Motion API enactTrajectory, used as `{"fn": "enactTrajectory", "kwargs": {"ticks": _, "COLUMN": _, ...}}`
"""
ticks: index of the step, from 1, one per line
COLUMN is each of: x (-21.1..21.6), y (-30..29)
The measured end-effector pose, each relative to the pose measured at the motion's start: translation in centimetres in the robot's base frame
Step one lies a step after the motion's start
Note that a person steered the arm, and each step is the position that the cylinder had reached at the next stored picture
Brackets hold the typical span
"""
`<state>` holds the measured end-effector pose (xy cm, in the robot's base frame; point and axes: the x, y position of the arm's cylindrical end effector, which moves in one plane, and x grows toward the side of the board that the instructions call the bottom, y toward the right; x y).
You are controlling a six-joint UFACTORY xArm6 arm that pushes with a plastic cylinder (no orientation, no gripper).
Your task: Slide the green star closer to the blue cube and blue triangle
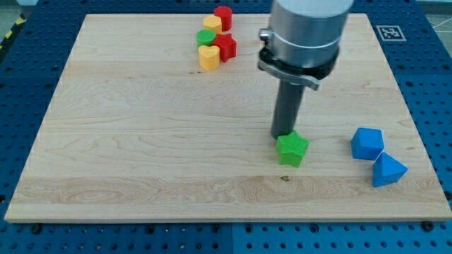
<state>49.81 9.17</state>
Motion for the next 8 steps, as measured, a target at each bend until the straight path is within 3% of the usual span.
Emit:
{"fn": "enactTrajectory", "kwargs": {"ticks": 1, "x": 0.0, "y": 2.0}}
{"fn": "enactTrajectory", "kwargs": {"ticks": 3, "x": -1.1, "y": -2.1}}
{"fn": "enactTrajectory", "kwargs": {"ticks": 5, "x": 2.3, "y": -3.8}}
{"fn": "enactTrajectory", "kwargs": {"ticks": 8, "x": 2.7, "y": 1.7}}
